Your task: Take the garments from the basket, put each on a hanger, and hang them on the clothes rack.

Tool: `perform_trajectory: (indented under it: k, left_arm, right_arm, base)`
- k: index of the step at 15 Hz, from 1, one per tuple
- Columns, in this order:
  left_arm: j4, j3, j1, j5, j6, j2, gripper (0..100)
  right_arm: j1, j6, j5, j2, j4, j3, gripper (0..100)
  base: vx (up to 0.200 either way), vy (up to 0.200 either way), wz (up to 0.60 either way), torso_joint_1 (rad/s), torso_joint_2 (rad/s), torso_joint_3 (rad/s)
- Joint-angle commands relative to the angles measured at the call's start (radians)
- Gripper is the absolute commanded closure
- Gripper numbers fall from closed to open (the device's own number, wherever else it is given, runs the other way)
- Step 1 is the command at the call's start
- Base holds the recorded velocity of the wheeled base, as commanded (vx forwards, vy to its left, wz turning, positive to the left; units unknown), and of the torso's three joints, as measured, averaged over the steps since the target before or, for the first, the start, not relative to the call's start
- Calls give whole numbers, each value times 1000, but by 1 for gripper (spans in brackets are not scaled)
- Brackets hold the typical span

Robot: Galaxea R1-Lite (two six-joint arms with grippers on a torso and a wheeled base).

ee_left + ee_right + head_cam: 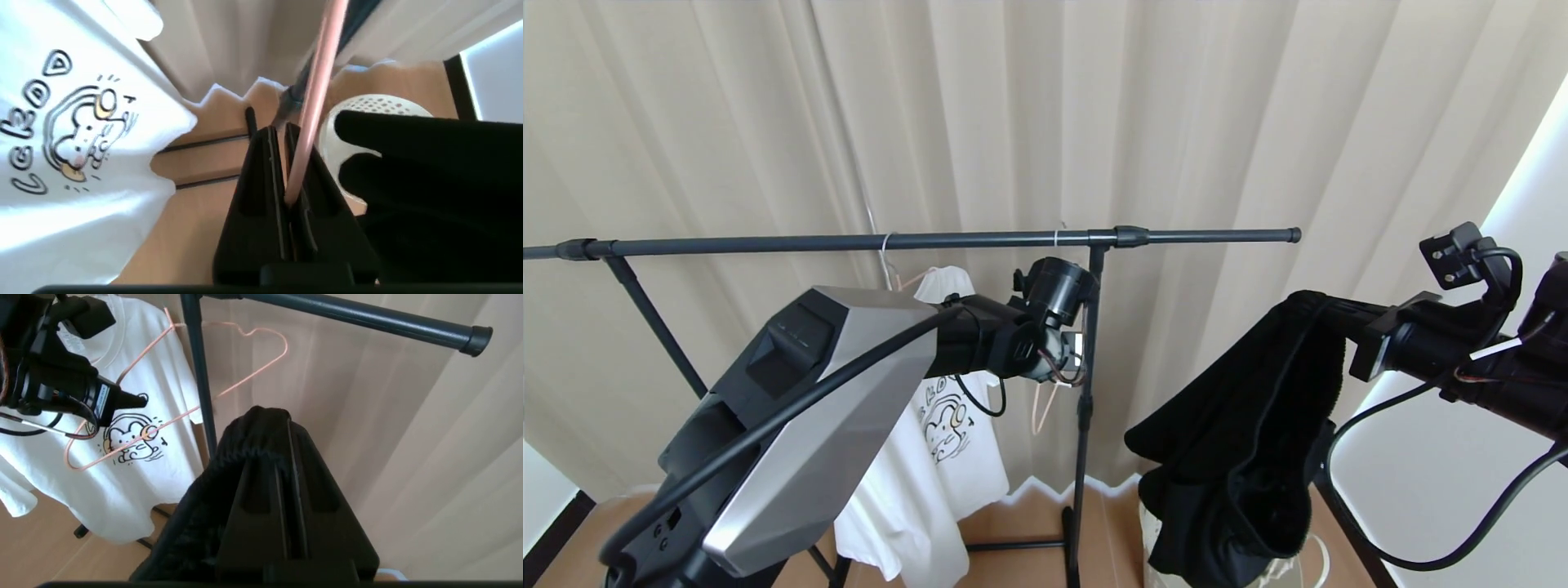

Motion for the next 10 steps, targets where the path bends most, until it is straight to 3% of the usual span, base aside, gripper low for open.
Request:
perform_trajectory:
  k: [1, 7, 10]
  left_arm:
    - [0, 0, 3, 9, -1, -16, 100]
    - [7, 0, 4, 70, -6, -80, 100]
    - [7, 64, 0, 70, -1, -144, 100]
  right_arm:
    - [3, 0, 0, 1, 0, 0, 100]
    - [2, 0, -1, 1, 0, 0, 100]
    - [3, 0, -1, 0, 0, 0, 100]
  base:
    - [0, 0, 0, 0, 0, 0]
    - [0, 0, 0, 0, 0, 0]
    - [0, 0, 0, 0, 0, 0]
